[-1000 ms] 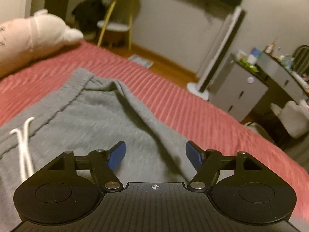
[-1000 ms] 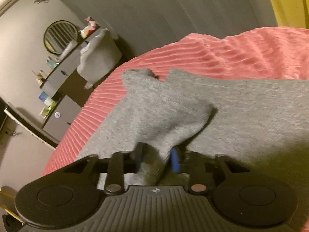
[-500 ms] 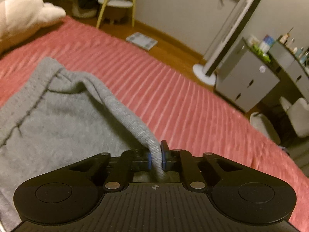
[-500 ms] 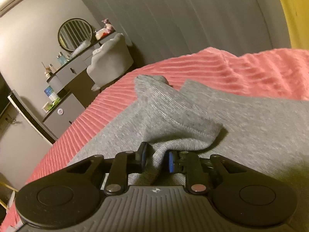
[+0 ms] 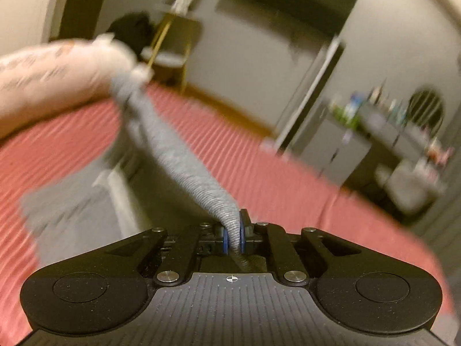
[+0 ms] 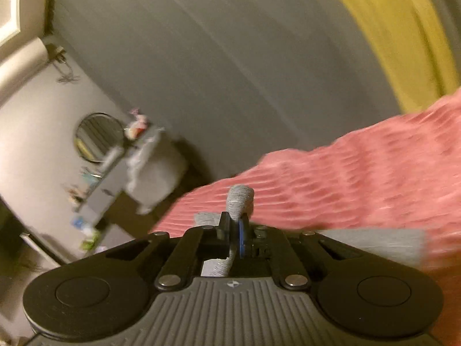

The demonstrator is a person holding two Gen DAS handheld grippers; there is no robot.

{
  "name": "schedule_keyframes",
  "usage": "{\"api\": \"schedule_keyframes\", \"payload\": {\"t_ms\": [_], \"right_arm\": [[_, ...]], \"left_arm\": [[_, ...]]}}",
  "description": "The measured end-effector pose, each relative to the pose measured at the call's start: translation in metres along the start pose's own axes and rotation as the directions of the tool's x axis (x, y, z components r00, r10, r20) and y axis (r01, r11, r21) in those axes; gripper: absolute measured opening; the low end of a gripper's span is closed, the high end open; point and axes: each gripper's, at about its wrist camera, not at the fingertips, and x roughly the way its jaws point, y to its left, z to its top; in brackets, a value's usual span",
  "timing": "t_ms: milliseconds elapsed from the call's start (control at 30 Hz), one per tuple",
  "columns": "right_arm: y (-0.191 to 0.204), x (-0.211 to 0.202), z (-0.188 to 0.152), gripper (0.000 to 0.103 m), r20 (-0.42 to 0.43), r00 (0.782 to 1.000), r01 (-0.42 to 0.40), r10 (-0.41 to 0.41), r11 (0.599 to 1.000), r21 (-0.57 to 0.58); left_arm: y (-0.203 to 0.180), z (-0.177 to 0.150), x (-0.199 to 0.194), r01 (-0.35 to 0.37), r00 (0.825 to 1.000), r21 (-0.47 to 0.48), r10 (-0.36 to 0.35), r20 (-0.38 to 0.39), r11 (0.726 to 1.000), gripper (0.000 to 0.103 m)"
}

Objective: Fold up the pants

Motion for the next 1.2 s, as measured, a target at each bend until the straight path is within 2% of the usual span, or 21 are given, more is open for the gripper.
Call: {"api": "schedule_keyframes", "payload": {"t_ms": [67,133,167,233,267,300,367,433,533,600,633,733,767,867,933,1000,1033,1067,1100,1167,1200], "right_arm": [[0.002,0.004,-0.005,0.006,-0.036,0.997,0.067,-0.069,0.996,-0.052],[0.000,0.016,-0.009,0.007,-0.113,0.986,0.115,-0.120,0.992,-0.048],[-0.002,0.019,-0.011,0.007,-0.132,0.982,0.128,-0.132,0.991,-0.040],[-0.001,0.021,-0.011,0.007,-0.113,0.980,0.160,-0.166,0.985,-0.056],[0.000,0.020,-0.011,0.008,-0.102,0.979,0.168,-0.174,0.984,-0.066],[0.001,0.020,-0.011,0.008,-0.100,0.979,0.171,-0.176,0.983,-0.066],[0.001,0.019,-0.012,0.008,-0.101,0.979,0.173,-0.179,0.983,-0.060],[0.003,0.021,-0.015,0.008,-0.105,0.978,0.172,-0.179,0.982,-0.075],[0.006,0.029,-0.016,0.011,-0.135,0.978,0.143,-0.157,0.984,-0.107],[0.006,0.036,-0.020,0.022,-0.175,0.975,0.117,-0.133,0.988,-0.101],[0.005,0.041,-0.023,0.023,-0.210,0.970,0.102,-0.120,0.990,-0.092],[0.002,0.051,-0.027,0.024,-0.260,0.963,0.063,-0.076,0.996,-0.061],[-0.002,0.053,-0.027,0.024,-0.275,0.960,0.041,-0.050,0.999,-0.035],[-0.017,0.055,-0.024,0.023,-0.294,0.956,0.001,0.019,0.998,0.068],[-0.026,0.053,-0.021,0.031,-0.310,0.949,-0.014,0.051,0.993,0.120],[-0.030,0.050,-0.020,0.054,-0.335,0.937,-0.046,0.098,0.986,0.159],[-0.030,0.048,-0.020,0.056,-0.348,0.930,-0.066,0.115,0.986,0.151],[-0.026,0.047,-0.020,0.057,-0.361,0.927,-0.062,0.104,0.990,0.127],[-0.022,0.043,-0.021,0.061,-0.373,0.923,-0.059,0.090,0.994,0.093],[-0.013,0.035,-0.023,0.063,-0.389,0.920,-0.044,0.052,0.999,0.027],[-0.008,0.030,-0.023,0.071,-0.381,0.924,-0.022,0.016,1.000,-0.011]], "left_arm": [[0.022,-0.028,0.007,-0.063,0.993,-0.031,0.059,-0.105,0.998,0.014],[0.044,-0.046,0.014,-0.124,0.978,-0.097,0.105,-0.183,0.988,0.016],[0.052,-0.051,0.017,-0.145,0.973,-0.115,0.121,-0.195,0.983,0.024],[0.063,-0.050,0.017,-0.141,0.979,-0.159,0.113,-0.171,0.977,0.031],[0.065,-0.046,0.016,-0.140,0.981,-0.177,0.113,-0.155,0.974,0.043],[0.066,-0.041,0.016,-0.142,0.984,-0.185,0.119,-0.131,0.972,0.059],[0.068,-0.033,0.018,-0.155,0.986,-0.181,0.142,-0.083,0.971,0.069],[0.070,-0.028,0.024,-0.172,0.985,-0.183,0.163,-0.064,0.968,0.071],[0.086,-0.025,0.037,-0.177,0.983,-0.255,0.160,-0.084,0.951,0.073],[0.092,-0.023,0.045,-0.165,0.986,-0.314,0.148,-0.079,0.935,0.070],[0.091,-0.022,0.048,-0.156,0.988,-0.323,0.141,-0.070,0.933,0.068],[0.094,-0.015,0.054,-0.154,0.988,-0.287,0.142,-0.064,0.945,0.056],[0.093,-0.013,0.057,-0.160,0.987,-0.286,0.145,-0.073,0.945,0.046],[0.103,-0.017,0.056,-0.138,0.989,-0.294,0.115,-0.092,0.946,0.045],[0.106,-0.018,0.056,-0.125,0.990,-0.293,0.101,-0.096,0.948,0.048],[0.109,-0.018,0.059,-0.104,0.992,-0.305,0.075,-0.105,0.947,0.061],[0.112,-0.020,0.058,-0.092,0.992,-0.307,0.060,-0.112,0.947,0.064],[0.110,-0.019,0.059,-0.080,0.992,-0.301,0.046,-0.118,0.950,0.071],[0.107,-0.019,0.060,-0.069,0.992,-0.288,0.035,-0.122,0.955,0.076],[0.100,-0.020,0.059,-0.067,0.991,-0.248,0.035,-0.133,0.966,0.079],[0.096,-0.020,0.062,-0.071,0.989,-0.221,0.040,-0.140,0.973,0.080]]}}
